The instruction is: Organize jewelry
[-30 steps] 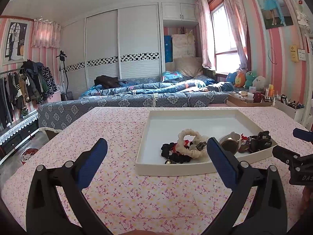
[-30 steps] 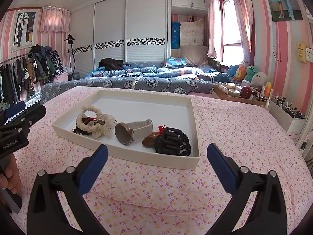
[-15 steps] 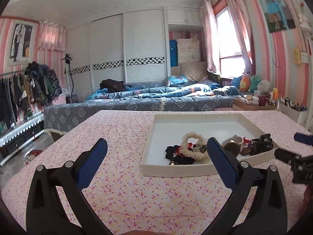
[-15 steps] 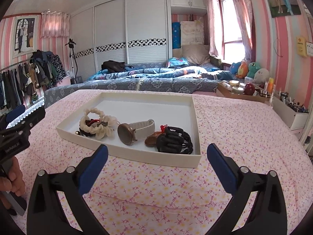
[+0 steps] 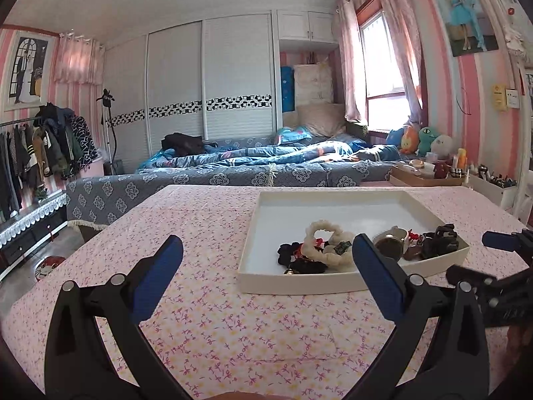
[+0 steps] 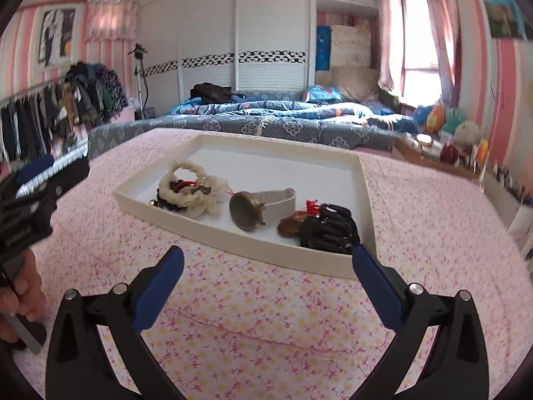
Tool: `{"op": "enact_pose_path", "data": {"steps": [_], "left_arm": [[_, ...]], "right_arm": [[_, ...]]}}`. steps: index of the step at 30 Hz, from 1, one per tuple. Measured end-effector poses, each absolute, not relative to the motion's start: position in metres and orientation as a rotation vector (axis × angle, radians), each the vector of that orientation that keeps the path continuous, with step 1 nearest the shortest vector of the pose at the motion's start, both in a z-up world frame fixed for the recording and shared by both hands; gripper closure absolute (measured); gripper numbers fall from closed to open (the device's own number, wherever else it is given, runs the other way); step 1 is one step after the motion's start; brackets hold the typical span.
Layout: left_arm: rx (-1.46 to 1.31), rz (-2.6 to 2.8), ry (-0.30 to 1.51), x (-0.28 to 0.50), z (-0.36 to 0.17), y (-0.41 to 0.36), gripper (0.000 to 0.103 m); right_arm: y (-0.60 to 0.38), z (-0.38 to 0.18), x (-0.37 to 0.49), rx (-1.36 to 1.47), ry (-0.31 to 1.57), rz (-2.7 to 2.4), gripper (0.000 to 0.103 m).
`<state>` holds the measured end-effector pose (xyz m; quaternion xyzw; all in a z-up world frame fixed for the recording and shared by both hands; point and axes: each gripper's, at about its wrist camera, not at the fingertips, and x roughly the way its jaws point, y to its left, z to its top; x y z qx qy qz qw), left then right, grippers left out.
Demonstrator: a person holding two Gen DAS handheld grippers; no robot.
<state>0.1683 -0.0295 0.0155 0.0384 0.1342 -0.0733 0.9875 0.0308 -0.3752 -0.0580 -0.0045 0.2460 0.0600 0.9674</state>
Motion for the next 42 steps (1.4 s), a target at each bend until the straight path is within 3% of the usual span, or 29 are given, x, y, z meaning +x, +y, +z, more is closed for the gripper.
{"op": "enact_pose_path", "data": {"steps": [22, 42], "left_arm": [[0.099, -0.166, 0.285, 0.164, 0.016, -0.039, 0.003], [0.097, -0.157, 0.279, 0.134, 0.016, -0.030, 0.003]], "right_arm": [[-0.387, -0.053, 0.029, -0.058, 0.452, 0.088, 0.002], [-0.429, -0.048, -0.043, 0.018, 0.317, -0.036, 0.002]]}}
